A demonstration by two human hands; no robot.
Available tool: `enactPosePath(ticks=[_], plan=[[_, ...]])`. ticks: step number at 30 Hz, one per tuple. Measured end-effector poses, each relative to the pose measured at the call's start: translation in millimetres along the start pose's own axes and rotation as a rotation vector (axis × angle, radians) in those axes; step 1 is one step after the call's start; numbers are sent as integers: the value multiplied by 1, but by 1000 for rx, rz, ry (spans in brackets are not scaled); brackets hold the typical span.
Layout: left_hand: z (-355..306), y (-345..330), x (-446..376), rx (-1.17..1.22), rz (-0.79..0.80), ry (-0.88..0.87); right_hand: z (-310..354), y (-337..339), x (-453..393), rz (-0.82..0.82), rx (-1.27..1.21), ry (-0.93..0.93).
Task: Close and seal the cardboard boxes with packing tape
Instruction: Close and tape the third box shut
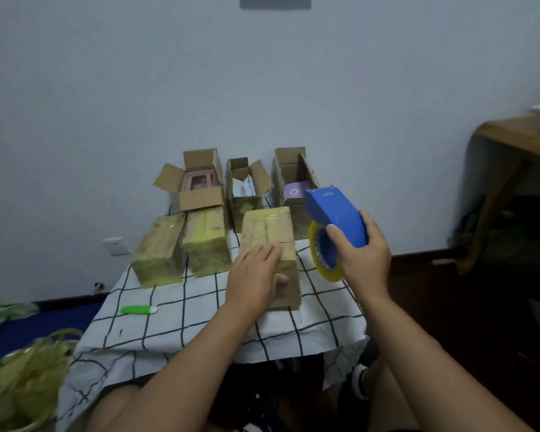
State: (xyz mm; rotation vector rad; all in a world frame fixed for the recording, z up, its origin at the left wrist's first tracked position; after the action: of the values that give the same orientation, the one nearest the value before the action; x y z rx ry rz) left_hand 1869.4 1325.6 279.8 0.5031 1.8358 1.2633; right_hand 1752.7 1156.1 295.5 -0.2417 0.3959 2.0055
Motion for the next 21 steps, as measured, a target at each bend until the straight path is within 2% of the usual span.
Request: enactPosePath(ticks=[8, 16, 21], plan=[[21, 91, 21, 14, -204, 37, 69, -9, 1, -13, -66, 96], [130, 177, 53, -138, -290, 223, 133, -96, 24, 120, -101, 203], [208, 193, 56, -179, -291, 341, 161, -161, 26, 204, -99, 249]])
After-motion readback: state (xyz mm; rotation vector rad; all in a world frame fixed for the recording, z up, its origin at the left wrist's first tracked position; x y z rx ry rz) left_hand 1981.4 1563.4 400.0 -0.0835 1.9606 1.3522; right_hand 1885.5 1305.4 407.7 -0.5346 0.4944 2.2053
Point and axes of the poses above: each hand's wrist, its own x-axis away from the middle knuckle, its own y-axis out of the back of the hand, z = x × y, the point moved 8 cm from there along -x, towards the middle knuckle, and after that the axes turned 5 degrees about x, right-handed, at the moved point
